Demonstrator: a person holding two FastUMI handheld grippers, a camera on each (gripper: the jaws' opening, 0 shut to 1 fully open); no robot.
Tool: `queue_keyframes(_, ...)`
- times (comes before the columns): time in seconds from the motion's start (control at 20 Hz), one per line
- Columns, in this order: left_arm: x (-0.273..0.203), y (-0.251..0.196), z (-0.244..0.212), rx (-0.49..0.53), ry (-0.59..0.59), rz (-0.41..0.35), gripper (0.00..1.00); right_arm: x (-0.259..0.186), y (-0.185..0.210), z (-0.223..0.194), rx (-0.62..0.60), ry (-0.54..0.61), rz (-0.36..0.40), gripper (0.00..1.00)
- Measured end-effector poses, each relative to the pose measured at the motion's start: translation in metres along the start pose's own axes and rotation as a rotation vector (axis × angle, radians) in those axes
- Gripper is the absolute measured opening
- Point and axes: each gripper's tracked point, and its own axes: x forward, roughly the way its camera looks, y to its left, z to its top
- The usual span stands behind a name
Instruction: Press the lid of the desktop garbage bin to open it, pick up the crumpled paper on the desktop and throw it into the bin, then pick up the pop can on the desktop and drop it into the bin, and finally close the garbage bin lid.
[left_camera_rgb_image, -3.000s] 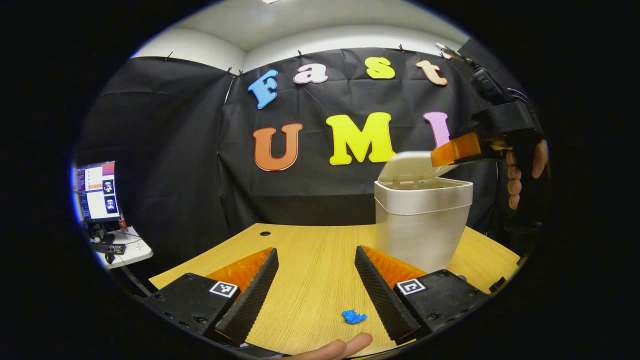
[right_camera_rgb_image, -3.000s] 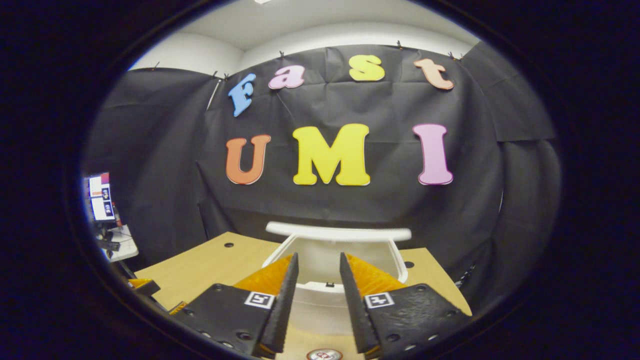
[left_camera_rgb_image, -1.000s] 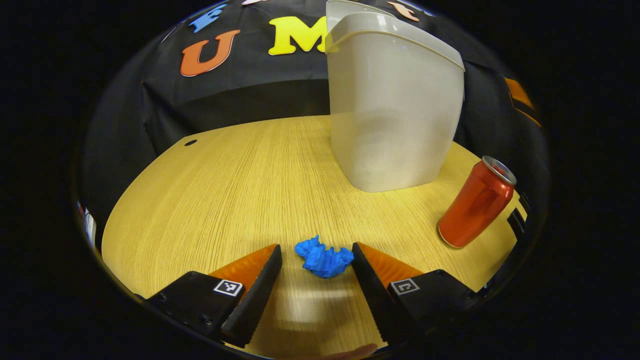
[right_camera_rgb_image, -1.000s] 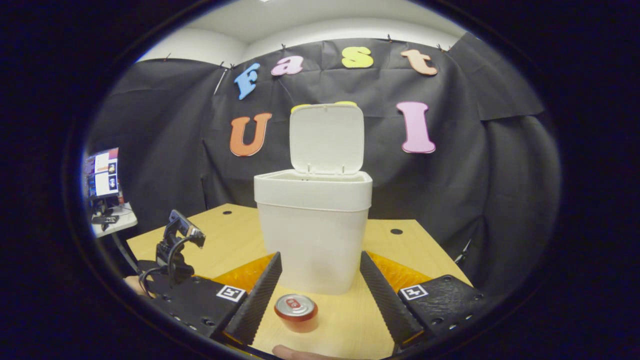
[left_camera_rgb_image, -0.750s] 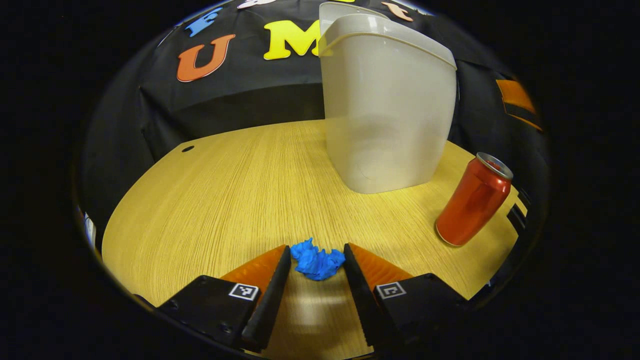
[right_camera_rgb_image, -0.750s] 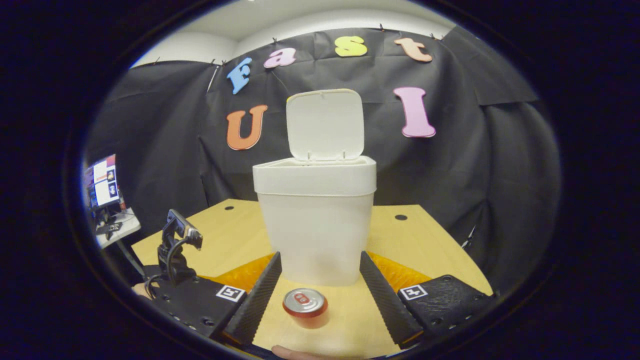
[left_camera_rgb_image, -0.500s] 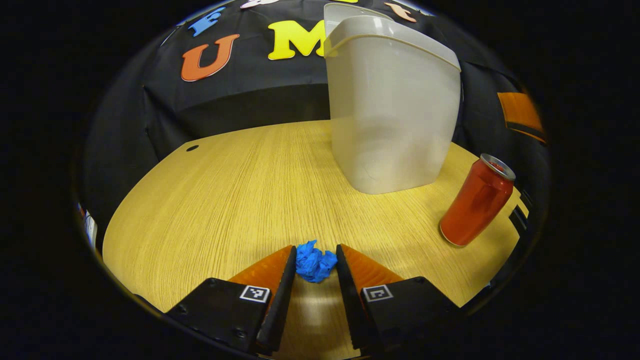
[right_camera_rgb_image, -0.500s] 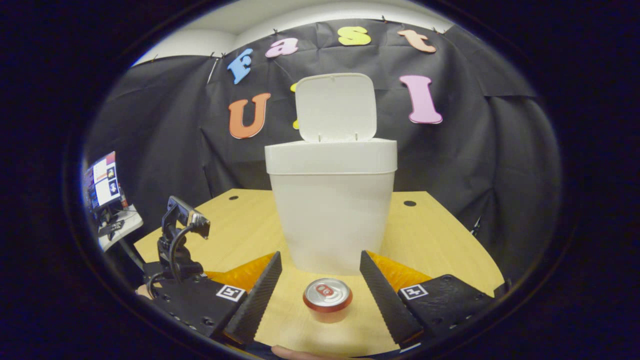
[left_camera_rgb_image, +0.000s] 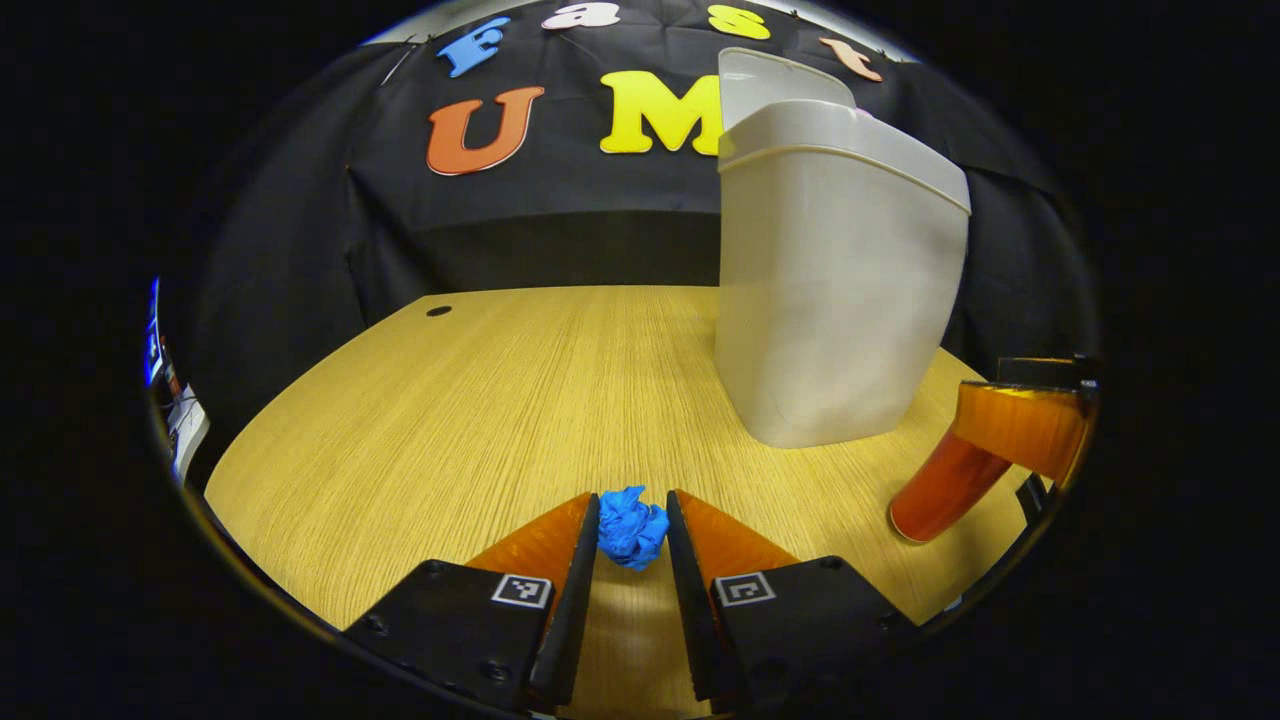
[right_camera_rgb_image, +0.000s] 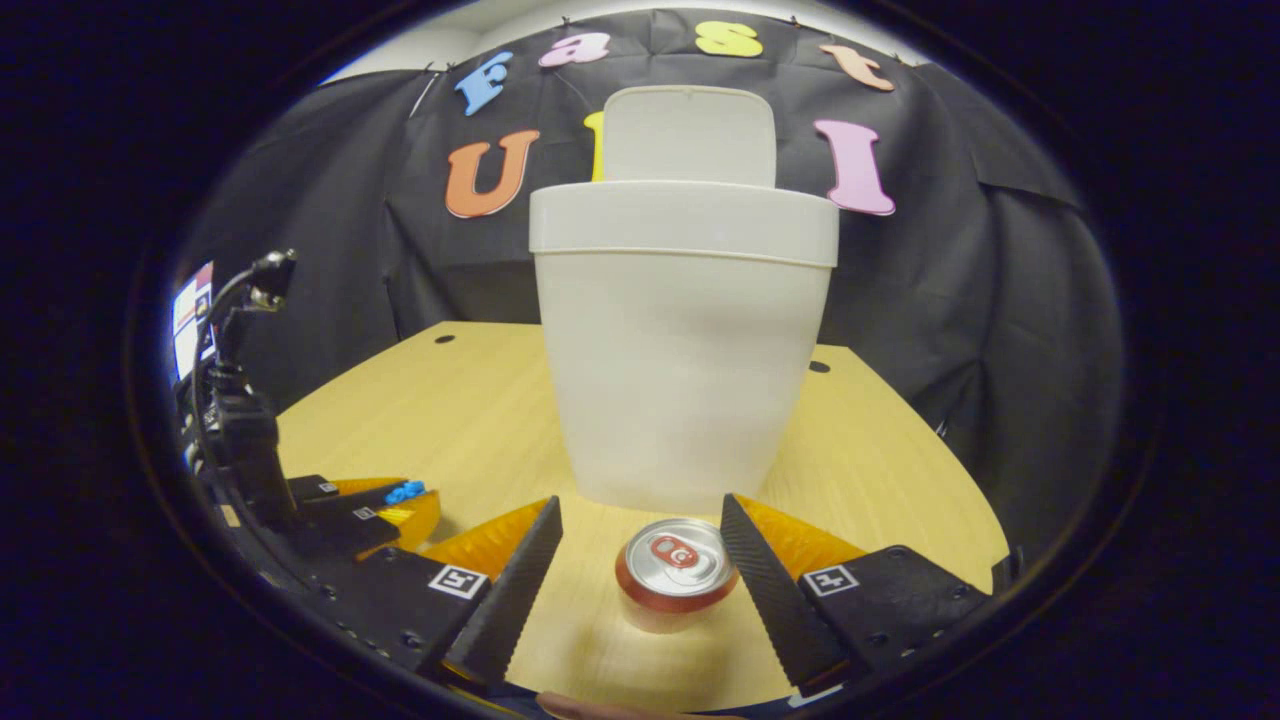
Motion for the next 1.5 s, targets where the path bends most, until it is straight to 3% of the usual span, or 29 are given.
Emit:
queue_keyframes(0.1,0.002,-0.001,0.001,-0.013,-0.003,0.006,0.45,0.007,-0.008,-0.001,-0.009,0.006,-0.033,0.99)
queue_keyframes(0.25,0.0,-0.003,0.0,-0.021,0.002,-0.001,0.45,0.006,0.01,-0.012,0.05,0.06,0.054,0.98)
queue_keyframes(0.4,0.0,-0.004,-0.001,-0.02,0.003,-0.01,0.45,0.004,0.013,-0.009,0.004,0.034,0.038,0.98)
queue_keyframes(0.8,-0.001,-0.006,-0.002,-0.018,0.014,-0.028,0.45,0.001,0.038,-0.021,-0.027,0.071,0.113,0.98)
queue_keyframes(1.15,0.0,-0.004,-0.003,-0.033,0.025,-0.007,0.45,0.021,0.052,-0.05,-0.038,0.15,0.096,0.99)
queue_keyframes(1.25,0.0,-0.005,-0.003,-0.034,0.024,-0.005,0.45,0.023,0.057,-0.062,-0.03,0.193,0.105,0.93)
queue_keyframes(1.5,0.0,-0.005,-0.002,-0.024,0.013,-0.01,0.45,0.013,0.045,-0.064,-0.043,0.161,0.052,0.96)
